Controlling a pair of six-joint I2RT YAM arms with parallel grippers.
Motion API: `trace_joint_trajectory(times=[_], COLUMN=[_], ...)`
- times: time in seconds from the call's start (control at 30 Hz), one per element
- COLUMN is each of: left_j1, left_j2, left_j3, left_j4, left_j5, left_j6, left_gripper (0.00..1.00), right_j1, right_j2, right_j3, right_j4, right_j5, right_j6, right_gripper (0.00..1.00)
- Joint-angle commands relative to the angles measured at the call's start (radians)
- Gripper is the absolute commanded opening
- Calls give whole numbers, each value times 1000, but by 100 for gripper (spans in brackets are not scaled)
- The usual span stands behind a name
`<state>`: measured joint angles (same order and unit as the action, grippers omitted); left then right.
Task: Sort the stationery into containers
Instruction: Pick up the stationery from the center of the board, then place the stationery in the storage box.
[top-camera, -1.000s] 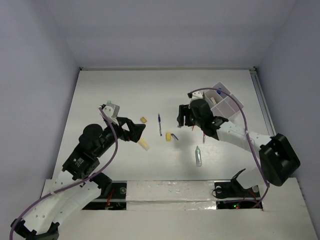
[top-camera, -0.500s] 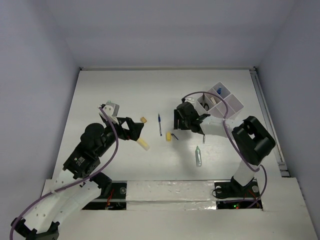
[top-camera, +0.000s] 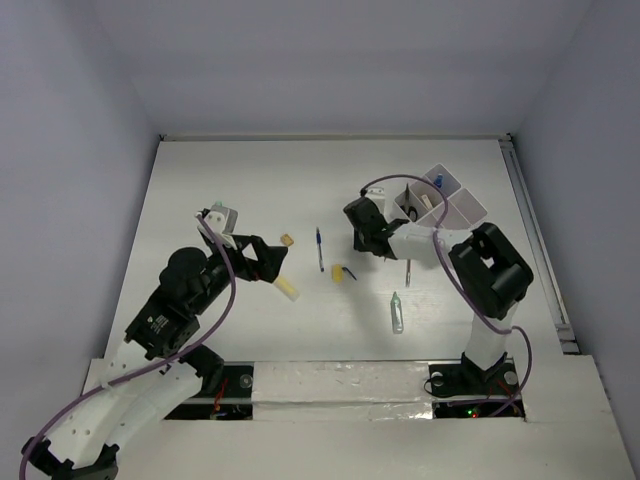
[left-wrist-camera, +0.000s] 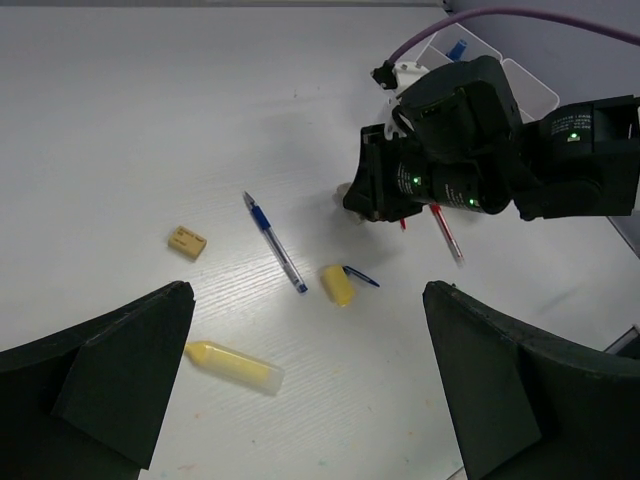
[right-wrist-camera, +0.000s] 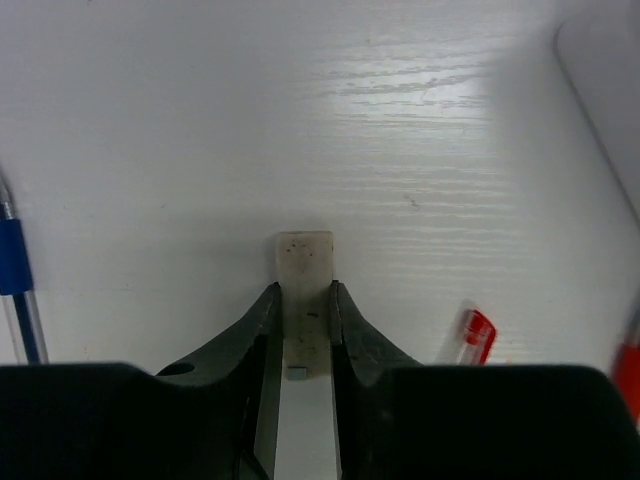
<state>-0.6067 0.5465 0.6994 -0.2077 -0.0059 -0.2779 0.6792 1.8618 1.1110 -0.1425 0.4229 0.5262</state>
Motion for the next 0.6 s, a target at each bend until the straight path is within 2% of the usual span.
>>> trace_joint_trajectory(times=[0.0,0.17,0.3,0.57], left_j1=[5,5,5,5], left_j2=[-16,-39,-66,-97], left_j3=[18,18,18,17], left_j4=[31,36,39,44], left_j5=[33,50,64,84], left_j6=[2,3,6,9], left_gripper=[99,99,99,99], right_j1=[-3,-90,-187,-291], right_j2=[-119,-405,-557,-699], right_j3=[7,-23,-31,-88], right_j4=[-40,-119,-230,-353], right_j5=[115,171,154,186], right_j6=[-37,-121,-192,-212], right_gripper=[9,7,8,8])
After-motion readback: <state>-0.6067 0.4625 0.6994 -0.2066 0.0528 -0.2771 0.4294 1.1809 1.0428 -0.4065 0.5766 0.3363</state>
